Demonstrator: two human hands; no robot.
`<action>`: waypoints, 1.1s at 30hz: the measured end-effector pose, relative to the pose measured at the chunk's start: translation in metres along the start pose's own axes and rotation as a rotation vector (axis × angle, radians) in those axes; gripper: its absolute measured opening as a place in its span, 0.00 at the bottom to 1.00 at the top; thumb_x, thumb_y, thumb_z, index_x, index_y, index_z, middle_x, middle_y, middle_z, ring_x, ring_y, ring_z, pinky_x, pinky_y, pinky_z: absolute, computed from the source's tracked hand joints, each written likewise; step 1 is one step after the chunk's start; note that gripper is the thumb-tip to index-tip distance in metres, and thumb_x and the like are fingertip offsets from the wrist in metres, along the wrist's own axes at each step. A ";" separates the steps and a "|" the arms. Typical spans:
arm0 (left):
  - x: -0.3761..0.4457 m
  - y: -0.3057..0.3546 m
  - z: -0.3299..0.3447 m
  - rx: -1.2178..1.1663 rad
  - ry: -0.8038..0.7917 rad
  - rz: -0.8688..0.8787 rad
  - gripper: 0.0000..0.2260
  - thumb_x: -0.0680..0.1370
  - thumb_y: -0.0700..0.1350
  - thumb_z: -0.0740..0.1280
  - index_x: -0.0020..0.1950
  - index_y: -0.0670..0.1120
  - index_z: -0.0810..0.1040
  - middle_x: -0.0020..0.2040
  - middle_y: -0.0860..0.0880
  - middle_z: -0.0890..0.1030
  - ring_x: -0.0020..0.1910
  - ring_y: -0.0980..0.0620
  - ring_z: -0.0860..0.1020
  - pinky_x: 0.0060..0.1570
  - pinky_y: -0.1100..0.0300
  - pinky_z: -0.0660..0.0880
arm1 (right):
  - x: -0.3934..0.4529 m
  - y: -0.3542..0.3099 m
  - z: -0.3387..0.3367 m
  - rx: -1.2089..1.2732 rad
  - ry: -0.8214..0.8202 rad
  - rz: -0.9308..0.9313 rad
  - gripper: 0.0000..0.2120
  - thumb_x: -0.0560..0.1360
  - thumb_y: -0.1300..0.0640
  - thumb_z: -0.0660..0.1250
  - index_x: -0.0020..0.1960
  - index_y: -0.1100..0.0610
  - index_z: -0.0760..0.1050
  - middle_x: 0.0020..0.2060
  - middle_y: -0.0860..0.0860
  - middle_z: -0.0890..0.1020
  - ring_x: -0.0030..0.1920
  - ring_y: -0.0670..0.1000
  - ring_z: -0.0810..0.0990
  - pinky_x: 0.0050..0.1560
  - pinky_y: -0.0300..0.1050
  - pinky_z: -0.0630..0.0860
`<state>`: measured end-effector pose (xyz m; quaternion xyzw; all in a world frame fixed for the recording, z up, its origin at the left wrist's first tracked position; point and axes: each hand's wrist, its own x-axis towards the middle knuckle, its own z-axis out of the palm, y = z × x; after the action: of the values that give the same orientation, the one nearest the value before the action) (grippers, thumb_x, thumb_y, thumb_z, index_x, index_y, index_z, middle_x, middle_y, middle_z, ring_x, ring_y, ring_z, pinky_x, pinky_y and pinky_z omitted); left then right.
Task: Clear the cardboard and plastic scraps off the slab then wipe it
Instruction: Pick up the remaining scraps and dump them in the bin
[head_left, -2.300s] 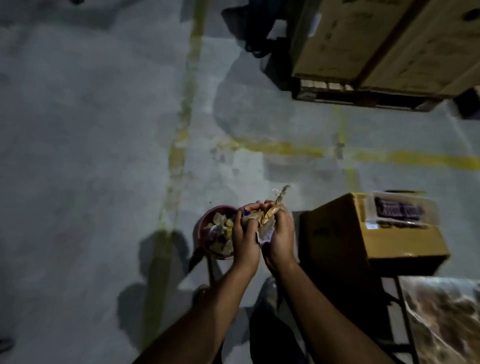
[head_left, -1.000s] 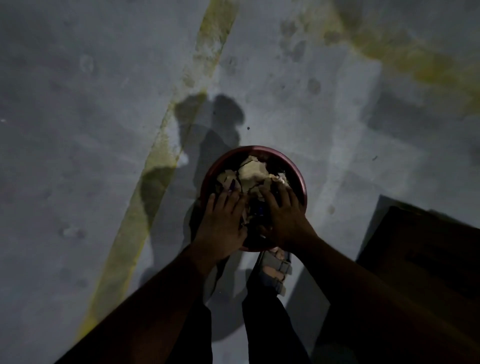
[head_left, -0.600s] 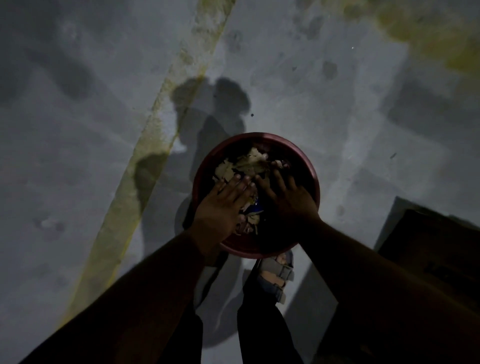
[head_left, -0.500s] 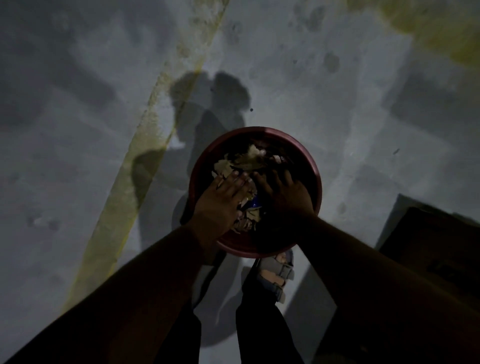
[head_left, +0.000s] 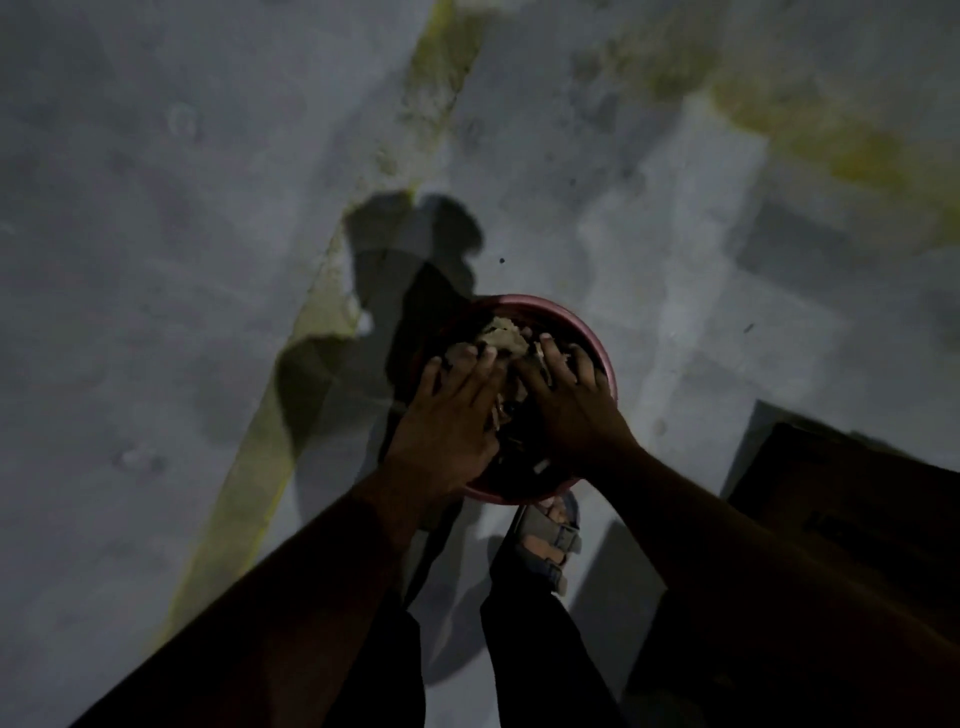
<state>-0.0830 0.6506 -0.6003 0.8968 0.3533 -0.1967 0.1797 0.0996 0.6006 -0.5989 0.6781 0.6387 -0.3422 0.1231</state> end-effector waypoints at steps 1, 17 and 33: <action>-0.008 0.003 -0.013 0.025 0.055 -0.026 0.33 0.76 0.54 0.56 0.81 0.46 0.59 0.82 0.45 0.57 0.81 0.44 0.54 0.76 0.39 0.53 | -0.011 -0.007 -0.010 0.026 0.040 0.028 0.39 0.79 0.38 0.63 0.82 0.47 0.49 0.82 0.59 0.45 0.80 0.67 0.48 0.76 0.67 0.53; -0.194 0.060 -0.295 -0.078 0.285 0.107 0.35 0.80 0.55 0.65 0.82 0.44 0.55 0.83 0.45 0.53 0.81 0.45 0.52 0.76 0.43 0.56 | -0.267 -0.134 -0.205 0.072 0.419 0.248 0.32 0.80 0.41 0.53 0.80 0.53 0.58 0.81 0.56 0.57 0.79 0.62 0.56 0.74 0.66 0.59; -0.319 0.199 -0.418 0.043 0.303 0.782 0.33 0.83 0.57 0.57 0.83 0.47 0.48 0.83 0.47 0.47 0.82 0.49 0.47 0.77 0.46 0.50 | -0.533 -0.218 -0.211 0.160 0.792 0.908 0.32 0.80 0.37 0.53 0.81 0.48 0.56 0.81 0.54 0.56 0.81 0.57 0.53 0.75 0.67 0.56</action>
<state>-0.0631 0.5273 -0.0517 0.9857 0.0047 0.0132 0.1681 -0.0160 0.3448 -0.0537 0.9657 0.2550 -0.0240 -0.0416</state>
